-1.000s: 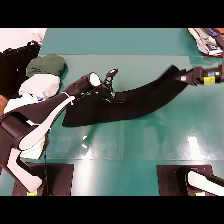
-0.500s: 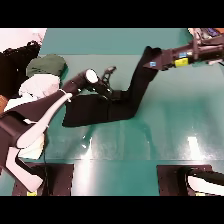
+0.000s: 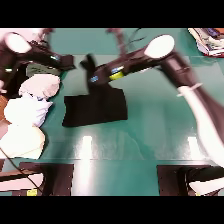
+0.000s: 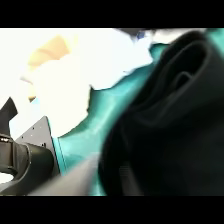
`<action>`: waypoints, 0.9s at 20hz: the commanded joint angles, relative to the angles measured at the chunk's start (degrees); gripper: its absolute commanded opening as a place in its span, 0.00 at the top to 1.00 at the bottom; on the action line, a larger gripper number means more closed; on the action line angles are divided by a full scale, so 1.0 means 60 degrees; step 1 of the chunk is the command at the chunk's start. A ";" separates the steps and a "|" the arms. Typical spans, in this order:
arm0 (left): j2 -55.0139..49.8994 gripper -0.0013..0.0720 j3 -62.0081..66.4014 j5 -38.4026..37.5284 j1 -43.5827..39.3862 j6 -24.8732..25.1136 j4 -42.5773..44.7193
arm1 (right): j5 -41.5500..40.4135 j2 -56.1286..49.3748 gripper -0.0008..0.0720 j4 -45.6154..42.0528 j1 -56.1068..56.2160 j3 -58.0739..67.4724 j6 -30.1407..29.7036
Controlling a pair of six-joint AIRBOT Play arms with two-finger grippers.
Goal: Fold the shirts.
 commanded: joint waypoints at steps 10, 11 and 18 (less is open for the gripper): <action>0.0936 0.95 0.0007 -0.1016 0.1344 0.0073 0.0419 | 0.2120 -0.0284 0.50 -0.1942 -0.0973 -0.2116 0.0069; 0.0936 0.95 0.0007 -0.1020 0.1344 0.0069 0.0401 | 0.1902 0.0131 0.50 -0.2033 -0.1479 -0.2892 0.0153; 0.0911 0.95 -0.0011 -0.0976 0.1315 0.0066 -0.0095 | -0.0302 0.1450 0.15 -0.0361 -0.4579 -0.6921 0.0324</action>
